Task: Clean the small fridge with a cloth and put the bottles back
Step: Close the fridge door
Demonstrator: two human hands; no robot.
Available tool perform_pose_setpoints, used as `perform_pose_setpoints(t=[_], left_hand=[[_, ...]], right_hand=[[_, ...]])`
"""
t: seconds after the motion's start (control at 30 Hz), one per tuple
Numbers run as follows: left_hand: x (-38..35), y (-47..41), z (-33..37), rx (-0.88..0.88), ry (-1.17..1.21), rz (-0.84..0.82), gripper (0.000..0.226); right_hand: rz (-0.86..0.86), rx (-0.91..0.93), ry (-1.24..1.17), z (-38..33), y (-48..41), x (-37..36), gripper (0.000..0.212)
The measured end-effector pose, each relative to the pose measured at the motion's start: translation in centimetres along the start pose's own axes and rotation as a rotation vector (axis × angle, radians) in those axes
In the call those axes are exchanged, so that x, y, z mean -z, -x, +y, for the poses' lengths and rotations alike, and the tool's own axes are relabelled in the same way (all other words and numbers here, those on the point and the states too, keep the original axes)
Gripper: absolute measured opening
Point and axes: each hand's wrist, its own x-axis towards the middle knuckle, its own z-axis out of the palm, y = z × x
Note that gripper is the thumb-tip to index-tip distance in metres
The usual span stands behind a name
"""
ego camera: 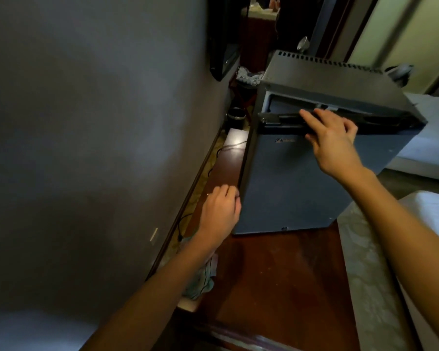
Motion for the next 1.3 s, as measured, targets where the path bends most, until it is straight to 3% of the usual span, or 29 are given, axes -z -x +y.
perform_pose_setpoints(t=[0.1, 0.17, 0.33, 0.47, 0.6, 1.0, 1.3], left_hand=[[3.9, -6.0, 2.4, -0.205, 0.043, 0.262, 0.015], [6.4, -10.2, 3.8, -0.324, 0.037, 0.327, 0.03], [8.6, -18.6, 4.0, -0.388, -0.055, 0.079, 0.062], [7.3, -21.0, 2.5, -0.313, -0.067, 0.022, 0.058], [5.4, -23.4, 1.9, -0.277, -0.108, -0.054, 0.062], [3.0, -29.5, 1.6, -0.286, -0.036, -0.27, 0.068], [2.6, -30.0, 1.0, -0.326, -0.012, -0.246, 0.062]], right_hand=[[-0.089, 0.028, 0.062, 0.5, -1.1, 0.8, 0.063], [-0.111, 0.034, 0.083, 0.8, -1.8, 1.2, 0.059], [-0.162, 0.001, 0.072, 1.8, -3.4, 1.6, 0.051], [-0.14, -0.071, 0.071, 4.0, -5.4, 2.1, 0.062], [-0.233, -0.182, 0.113, 5.8, -7.5, 2.0, 0.073], [-0.284, -0.248, 0.056, 7.5, -7.8, 0.5, 0.06], [-0.223, -0.241, 0.056, 7.2, -7.6, 0.1, 0.056]])
